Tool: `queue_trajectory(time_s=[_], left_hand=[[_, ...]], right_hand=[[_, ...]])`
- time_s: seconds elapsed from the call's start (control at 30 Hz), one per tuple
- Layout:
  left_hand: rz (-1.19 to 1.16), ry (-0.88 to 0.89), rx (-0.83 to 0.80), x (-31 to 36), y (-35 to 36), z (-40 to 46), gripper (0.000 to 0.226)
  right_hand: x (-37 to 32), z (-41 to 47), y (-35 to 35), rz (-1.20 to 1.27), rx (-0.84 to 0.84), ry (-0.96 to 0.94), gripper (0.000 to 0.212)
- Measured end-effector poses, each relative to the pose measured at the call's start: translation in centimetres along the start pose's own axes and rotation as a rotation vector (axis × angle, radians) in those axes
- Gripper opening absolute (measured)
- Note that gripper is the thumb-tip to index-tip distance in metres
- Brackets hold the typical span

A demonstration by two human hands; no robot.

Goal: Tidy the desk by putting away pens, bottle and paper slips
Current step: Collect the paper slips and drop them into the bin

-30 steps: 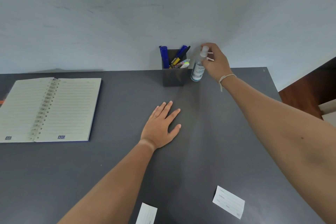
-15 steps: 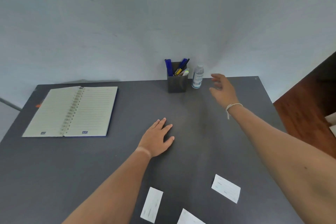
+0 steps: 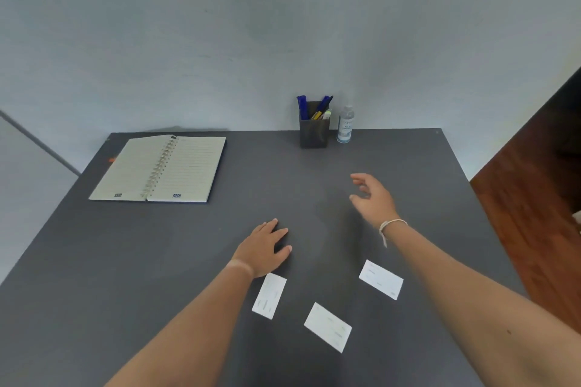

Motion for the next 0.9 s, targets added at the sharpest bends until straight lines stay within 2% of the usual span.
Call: queue_trajectory(time_s=[0.27, 0.47, 0.6, 0.67, 0.77, 0.9], left_hand=[[-0.015, 0.024, -0.041, -1.4, 1.6, -3.7, 0.057], [0.032, 0.058, 0.022, -1.7, 3.7, -6.4, 0.06], [0.117, -0.031, 0.084, -2.3, 5.0, -7.6, 0.059], [0.077, -0.083, 0.112, -2.6, 5.3, -8.1, 0.057], [0.014, -0.113, 0.134, -2.5, 5.5, -8.2, 0.049], [-0.042, -0.162, 0.126, -1.9, 5.4, -7.9, 0.044]], right_hand=[[0.9, -7.5, 3.1, -0.046, -0.001, 0.087, 0.044], [1.9, -13.6, 6.0, -0.11, 0.044, 0.157, 0.042], [3.1, -16.8, 8.8, -0.346, -0.044, 0.195, 0.04], [3.8, -17.9, 9.9, -0.455, -0.121, 0.222, 0.045], [4.3, -18.5, 10.5, -0.537, -0.137, 0.218, 0.052], [3.7, -17.8, 10.6, -0.633, -0.19, 0.215, 0.044]])
Point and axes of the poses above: each hand's wrist, its own z-axis towards the middle knuckle, its own y-axis out of the palm, x = y × z, the point moved 5 cm from there along z, towards the middle knuckle, and after that the axes turned 13 degrees about -x, right-handed, at the moved point
